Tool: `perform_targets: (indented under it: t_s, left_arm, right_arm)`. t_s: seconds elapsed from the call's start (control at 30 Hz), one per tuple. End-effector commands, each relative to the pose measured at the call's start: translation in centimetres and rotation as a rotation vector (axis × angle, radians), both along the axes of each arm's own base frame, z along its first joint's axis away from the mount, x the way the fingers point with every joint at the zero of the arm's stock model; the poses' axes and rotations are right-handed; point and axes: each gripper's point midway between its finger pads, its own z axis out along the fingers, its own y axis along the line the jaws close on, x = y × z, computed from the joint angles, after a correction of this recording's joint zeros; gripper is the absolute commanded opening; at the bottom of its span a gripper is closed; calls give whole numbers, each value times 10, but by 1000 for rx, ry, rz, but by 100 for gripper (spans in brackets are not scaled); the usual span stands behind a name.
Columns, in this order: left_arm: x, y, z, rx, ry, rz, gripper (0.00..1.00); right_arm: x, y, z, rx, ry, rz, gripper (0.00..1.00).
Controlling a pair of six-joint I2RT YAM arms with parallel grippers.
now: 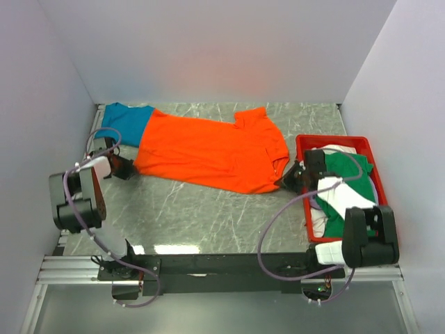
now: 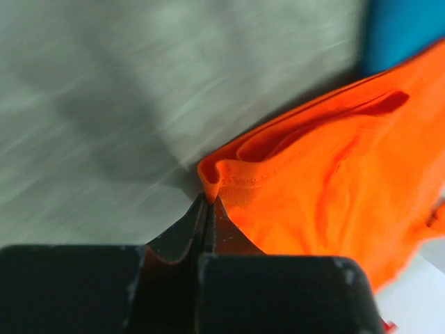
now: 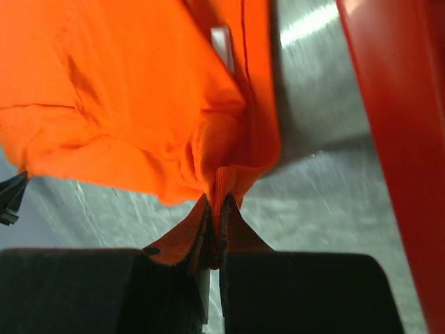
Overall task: Fold and stack the t-shirts
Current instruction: Fold the tshirt
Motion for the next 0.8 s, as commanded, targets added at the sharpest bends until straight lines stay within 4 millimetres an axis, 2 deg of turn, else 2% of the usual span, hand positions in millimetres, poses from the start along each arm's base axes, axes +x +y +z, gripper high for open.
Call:
perform_targets:
  t_s: [0.0,0.07,0.1,0.17,0.2,0.23,0.3,0.47,0.6,0.7,0.77]
  left_arm:
    - [-16,25,29,140,-54,95,0]
    - [-39,21,23,135,-16,114,1]
    - [-55,26,12,166,34,141,1]
    - [-68,29,15,191,46,160,1]
    - [-80,28,8,200,74,159,1]
    - [-83,28,11,203,63,159,1]
    - [-97,27,4,202,90,166,1]
    - [-116,25,-3,180,103,171,2]
    - [-132,25,-10,162,113,178,5]
    - [-141,28,-9,170,111,178,6]
    - [-146,29,-5,171,95,181,7]
  right_arm:
    - [-5,-1,18,16,-121,1,0]
    - [-23,-8,8,-10,-91,-30,0]
    - [-29,-8,10,-5,-97,-38,0]
    - [-45,-12,0,-15,-56,-55,0]
    - [-48,-13,3,-16,-65,-66,0]
    - [-53,-14,0,-22,-53,-72,0]
    - [-64,-19,-1,-42,-33,-89,0]
    - [-90,-29,-11,-84,17,-124,0]
    - [-106,-34,-11,-99,25,-155,0]
    - [-119,-40,-14,-122,53,-168,0]
    - [-125,-41,-14,-124,68,-170,6]
